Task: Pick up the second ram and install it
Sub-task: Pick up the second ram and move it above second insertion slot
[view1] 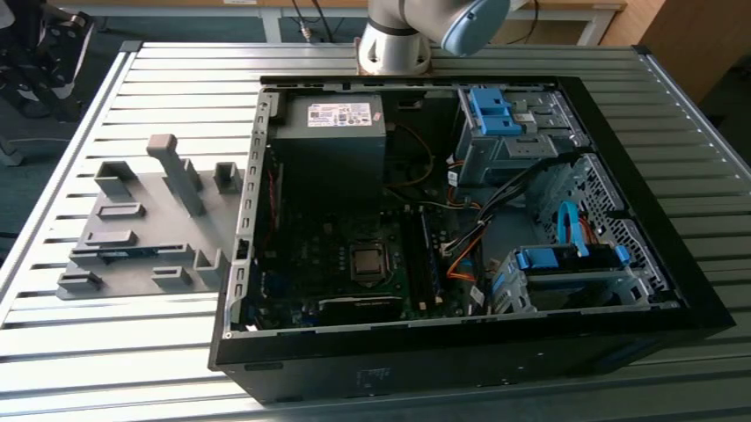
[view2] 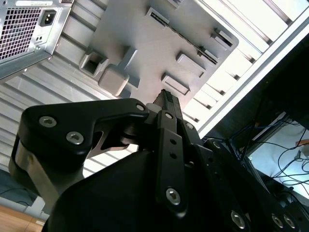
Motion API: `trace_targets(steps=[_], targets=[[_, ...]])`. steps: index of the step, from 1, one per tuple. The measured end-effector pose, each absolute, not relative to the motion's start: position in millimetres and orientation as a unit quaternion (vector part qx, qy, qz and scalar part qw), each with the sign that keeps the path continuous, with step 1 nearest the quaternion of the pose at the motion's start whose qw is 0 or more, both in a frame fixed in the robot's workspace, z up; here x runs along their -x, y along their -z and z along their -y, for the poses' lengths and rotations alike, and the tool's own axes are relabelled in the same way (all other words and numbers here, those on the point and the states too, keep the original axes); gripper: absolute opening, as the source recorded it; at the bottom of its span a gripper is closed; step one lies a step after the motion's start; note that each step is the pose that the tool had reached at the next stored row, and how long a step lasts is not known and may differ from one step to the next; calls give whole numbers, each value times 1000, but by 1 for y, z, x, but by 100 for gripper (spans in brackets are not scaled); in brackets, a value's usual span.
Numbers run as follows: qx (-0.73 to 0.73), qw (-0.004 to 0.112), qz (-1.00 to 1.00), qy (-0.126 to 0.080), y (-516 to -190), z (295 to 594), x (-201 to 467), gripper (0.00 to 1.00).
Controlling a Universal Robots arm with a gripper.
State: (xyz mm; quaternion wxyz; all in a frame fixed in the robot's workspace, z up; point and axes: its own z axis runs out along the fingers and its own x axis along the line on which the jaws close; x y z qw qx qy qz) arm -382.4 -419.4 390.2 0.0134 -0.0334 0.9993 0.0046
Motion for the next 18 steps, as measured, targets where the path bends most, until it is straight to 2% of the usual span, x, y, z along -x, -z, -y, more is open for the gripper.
trace_targets(steps=[18], targets=[[70, 13, -997, -5, -390, 419, 383, 11]])
